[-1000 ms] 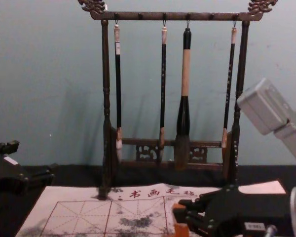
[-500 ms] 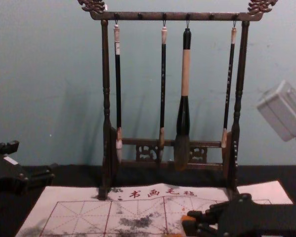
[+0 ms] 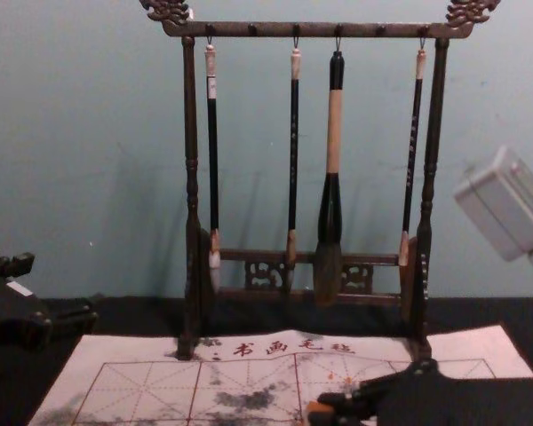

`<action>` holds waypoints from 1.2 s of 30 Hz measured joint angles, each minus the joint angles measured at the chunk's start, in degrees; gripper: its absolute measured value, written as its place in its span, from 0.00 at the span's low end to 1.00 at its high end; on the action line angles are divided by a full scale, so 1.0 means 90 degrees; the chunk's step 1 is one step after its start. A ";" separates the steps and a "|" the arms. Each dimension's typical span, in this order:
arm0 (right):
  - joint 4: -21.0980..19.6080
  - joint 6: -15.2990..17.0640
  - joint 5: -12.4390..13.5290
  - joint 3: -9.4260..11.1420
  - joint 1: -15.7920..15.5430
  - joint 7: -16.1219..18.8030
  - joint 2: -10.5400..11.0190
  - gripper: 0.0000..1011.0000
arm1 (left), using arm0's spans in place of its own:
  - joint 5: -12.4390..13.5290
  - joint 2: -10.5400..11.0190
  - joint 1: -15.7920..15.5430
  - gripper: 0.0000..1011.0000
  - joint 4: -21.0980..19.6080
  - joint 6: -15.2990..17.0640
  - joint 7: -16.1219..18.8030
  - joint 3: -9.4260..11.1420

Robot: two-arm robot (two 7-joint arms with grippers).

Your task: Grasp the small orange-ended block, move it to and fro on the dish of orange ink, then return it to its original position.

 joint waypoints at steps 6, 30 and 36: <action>0.0057 0.0018 -0.0013 -0.0077 0.0101 0.0006 -0.0067 0.08 | 0.0000 0.0000 0.0000 0.99 0.0000 0.0000 0.0000 0.0000; 0.0566 0.0198 -0.0220 -0.0009 0.0486 -0.0257 -0.0333 0.08 | 0.0000 0.0000 0.0001 0.99 0.0000 0.0000 0.0000 0.0000; 0.0439 0.0234 -0.0186 0.0063 0.0389 -0.0235 -0.0225 0.08 | 0.0000 0.0000 0.0000 0.99 0.0000 0.0000 0.0000 0.0000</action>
